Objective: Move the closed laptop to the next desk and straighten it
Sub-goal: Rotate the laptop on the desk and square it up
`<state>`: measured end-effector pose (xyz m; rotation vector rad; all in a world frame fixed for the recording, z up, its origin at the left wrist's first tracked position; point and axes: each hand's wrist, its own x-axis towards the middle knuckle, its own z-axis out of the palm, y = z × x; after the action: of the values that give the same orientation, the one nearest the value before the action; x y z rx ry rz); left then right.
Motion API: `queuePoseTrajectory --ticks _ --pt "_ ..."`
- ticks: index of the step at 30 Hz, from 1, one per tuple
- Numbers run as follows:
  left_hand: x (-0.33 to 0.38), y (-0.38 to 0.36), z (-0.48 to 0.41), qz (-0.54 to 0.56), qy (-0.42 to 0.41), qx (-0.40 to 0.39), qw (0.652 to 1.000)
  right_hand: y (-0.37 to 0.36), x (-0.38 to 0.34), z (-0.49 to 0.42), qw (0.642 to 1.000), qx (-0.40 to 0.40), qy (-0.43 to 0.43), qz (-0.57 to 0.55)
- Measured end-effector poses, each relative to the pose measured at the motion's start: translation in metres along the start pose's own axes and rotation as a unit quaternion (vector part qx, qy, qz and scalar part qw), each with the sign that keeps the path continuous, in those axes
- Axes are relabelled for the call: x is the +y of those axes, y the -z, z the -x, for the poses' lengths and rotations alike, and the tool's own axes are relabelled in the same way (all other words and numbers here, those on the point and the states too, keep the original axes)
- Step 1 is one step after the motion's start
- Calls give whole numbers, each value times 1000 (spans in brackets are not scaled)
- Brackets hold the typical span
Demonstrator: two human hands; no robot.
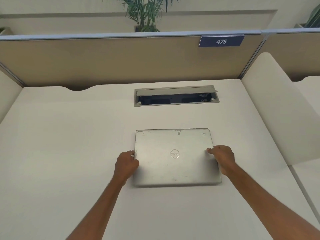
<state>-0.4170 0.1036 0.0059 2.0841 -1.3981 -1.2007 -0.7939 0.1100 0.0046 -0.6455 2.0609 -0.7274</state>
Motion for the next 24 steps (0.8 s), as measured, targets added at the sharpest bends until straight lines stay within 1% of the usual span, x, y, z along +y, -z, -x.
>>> queuePoseTrajectory --ticks 4,6,7,9,11,12,13,15,18,24 --pt "-9 1 5 -28 -5 -38 999 10 16 3 998 -35 52 25" --pt "-21 0 11 -83 -22 -63 994 18 30 9 993 -70 91 39" --pt "-29 -1 16 -121 -37 -70 990 22 39 13 987 -91 113 64" --pt "-44 -7 29 -187 -71 -66 978 28 63 18 964 -129 167 162" --pt "-57 -13 40 -216 -82 -55 971 29 86 21 927 -147 219 266" --pt "-60 -17 44 -221 -84 -45 971 28 94 21 914 -150 236 293" --pt "-62 -19 46 -223 -89 -30 970 26 98 22 910 -149 242 303" --pt "-64 -22 48 -223 -97 -8 970 20 96 27 920 -136 227 288" --pt "-67 -20 49 -198 -101 -2 975 15 92 29 936 -121 212 254" --pt "-72 -15 48 -173 -117 5 978 14 91 34 937 -128 230 228"
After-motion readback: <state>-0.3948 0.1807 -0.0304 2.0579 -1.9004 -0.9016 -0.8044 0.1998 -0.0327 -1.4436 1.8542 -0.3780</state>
